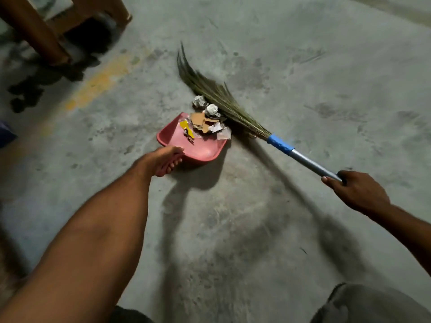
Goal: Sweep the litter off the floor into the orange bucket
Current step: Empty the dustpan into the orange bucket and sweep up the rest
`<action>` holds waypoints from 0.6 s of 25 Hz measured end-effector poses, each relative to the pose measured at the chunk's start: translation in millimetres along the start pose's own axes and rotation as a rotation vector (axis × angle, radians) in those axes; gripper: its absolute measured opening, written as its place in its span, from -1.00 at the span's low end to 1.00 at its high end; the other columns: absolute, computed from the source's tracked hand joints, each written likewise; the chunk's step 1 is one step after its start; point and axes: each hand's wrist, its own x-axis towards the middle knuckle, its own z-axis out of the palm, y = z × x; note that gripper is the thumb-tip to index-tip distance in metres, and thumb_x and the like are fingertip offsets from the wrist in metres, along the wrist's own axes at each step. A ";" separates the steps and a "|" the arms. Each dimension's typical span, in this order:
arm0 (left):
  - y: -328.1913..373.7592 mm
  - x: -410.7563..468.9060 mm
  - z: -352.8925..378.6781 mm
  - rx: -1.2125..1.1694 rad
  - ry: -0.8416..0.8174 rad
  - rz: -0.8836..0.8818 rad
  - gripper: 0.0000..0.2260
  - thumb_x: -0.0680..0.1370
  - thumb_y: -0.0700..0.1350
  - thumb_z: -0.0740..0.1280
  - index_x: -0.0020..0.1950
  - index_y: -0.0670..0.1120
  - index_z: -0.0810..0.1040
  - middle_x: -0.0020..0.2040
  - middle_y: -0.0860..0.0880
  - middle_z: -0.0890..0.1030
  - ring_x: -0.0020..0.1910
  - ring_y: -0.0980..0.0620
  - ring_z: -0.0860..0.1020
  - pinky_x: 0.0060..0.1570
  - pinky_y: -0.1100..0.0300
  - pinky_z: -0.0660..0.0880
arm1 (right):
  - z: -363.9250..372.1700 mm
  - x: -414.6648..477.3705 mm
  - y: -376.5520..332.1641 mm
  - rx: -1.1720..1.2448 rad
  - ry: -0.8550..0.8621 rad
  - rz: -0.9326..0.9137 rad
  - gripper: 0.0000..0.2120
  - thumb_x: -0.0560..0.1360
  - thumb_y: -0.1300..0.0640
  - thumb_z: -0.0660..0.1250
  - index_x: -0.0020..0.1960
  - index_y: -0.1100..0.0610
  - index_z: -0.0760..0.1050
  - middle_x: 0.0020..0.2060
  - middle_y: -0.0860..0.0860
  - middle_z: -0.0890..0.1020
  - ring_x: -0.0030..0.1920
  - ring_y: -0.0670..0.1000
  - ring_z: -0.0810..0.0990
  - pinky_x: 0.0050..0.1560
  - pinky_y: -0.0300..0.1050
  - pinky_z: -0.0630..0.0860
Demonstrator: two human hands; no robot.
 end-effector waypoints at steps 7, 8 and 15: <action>-4.0 -2.7 1.2 0.064 0.023 0.044 -0.64 0.68 0.09 0.26 -0.23 -0.08 0.48 -0.48 0.05 0.40 -0.58 0.14 0.31 -0.63 0.30 0.22 | 8.6 -25.9 17.0 -0.066 -0.016 -0.123 -0.58 0.53 -0.35 0.28 -0.24 -0.02 0.51 -0.44 0.00 0.54 -0.39 0.06 0.53 -0.39 -0.08 0.44; -8.0 -7.0 2.2 0.067 0.030 0.047 -0.64 0.68 0.09 0.26 -0.23 -0.09 0.49 -0.47 0.04 0.41 -0.57 0.13 0.32 -0.62 0.30 0.22 | 7.5 -31.0 16.4 -0.081 -0.021 -0.132 -0.57 0.53 -0.36 0.26 -0.24 -0.02 0.51 -0.45 -0.01 0.53 -0.39 0.04 0.52 -0.40 -0.10 0.40; -31.9 -19.5 8.6 0.153 -0.046 0.073 -0.67 0.67 0.10 0.28 -0.14 -0.12 0.55 -0.37 0.01 0.47 -0.49 0.10 0.37 -0.58 0.26 0.30 | 20.4 -48.1 27.2 0.023 0.026 0.043 -0.52 0.57 -0.35 0.23 -0.24 0.03 0.50 -0.38 0.05 0.57 -0.32 0.13 0.53 -0.37 -0.06 0.38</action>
